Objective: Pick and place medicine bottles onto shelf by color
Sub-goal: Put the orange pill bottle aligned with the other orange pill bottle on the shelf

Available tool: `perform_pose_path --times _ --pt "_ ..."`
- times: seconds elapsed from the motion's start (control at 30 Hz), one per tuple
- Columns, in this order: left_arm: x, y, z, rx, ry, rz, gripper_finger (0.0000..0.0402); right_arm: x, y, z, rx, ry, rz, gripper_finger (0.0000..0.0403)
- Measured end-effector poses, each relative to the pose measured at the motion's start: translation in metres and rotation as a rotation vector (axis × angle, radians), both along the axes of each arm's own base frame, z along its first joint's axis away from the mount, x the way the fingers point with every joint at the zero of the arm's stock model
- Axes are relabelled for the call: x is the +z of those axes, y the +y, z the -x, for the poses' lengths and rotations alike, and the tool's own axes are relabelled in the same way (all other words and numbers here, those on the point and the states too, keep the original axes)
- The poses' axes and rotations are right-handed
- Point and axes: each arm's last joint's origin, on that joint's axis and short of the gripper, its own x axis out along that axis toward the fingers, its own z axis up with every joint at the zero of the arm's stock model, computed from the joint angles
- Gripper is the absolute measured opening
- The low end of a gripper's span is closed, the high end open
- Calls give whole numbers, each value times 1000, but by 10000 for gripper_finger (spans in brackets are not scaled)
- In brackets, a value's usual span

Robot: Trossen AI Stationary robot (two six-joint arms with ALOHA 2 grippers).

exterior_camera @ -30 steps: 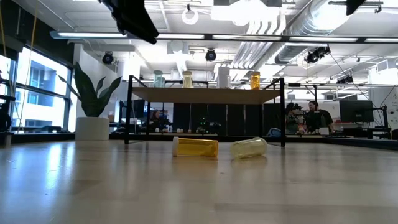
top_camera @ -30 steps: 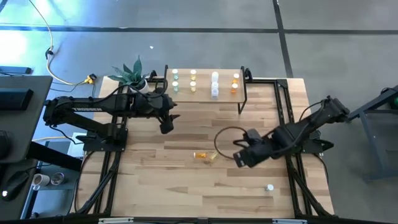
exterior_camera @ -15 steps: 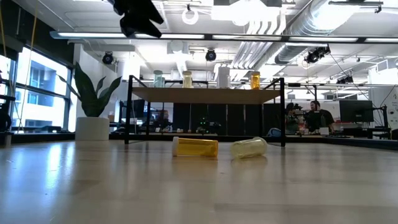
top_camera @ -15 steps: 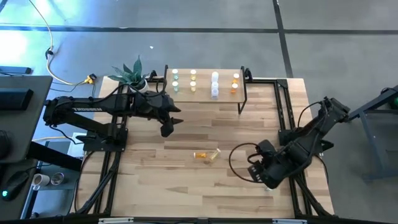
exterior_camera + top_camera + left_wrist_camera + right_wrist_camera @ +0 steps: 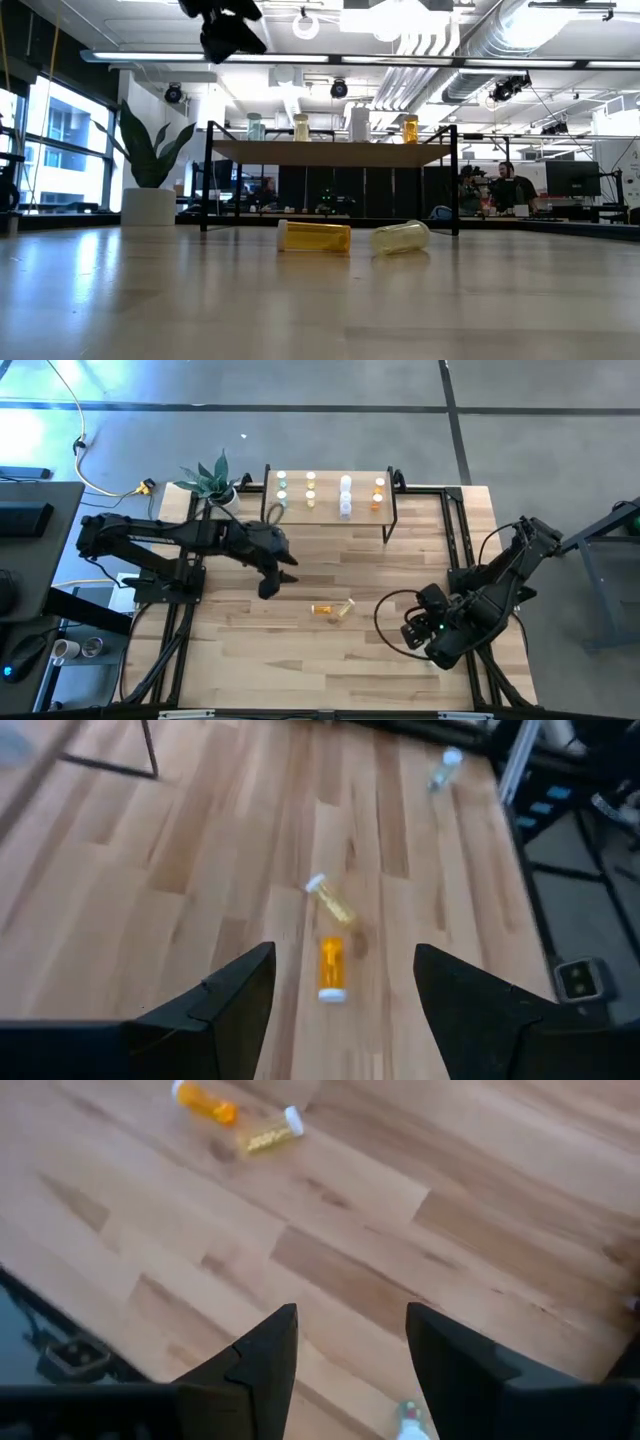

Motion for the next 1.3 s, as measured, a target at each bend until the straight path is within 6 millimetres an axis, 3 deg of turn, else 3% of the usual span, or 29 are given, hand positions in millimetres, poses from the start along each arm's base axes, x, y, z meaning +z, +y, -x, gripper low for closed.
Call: perform_pose_path --times 0.27,0.63,1.07,1.3 --pt "-23 -23 -25 -15 62 -40 229 1 -11 -8 -102 -85 84 179" --pt "-56 -42 -59 -102 67 -99 229 1 -28 -22 -152 -78 103 179" --pt "-103 -44 -94 -101 78 -130 229 1 -30 -24 -158 -83 100 179" --pt "-130 -45 -102 -103 153 -133 229 2 -30 -25 -159 -86 97 179"
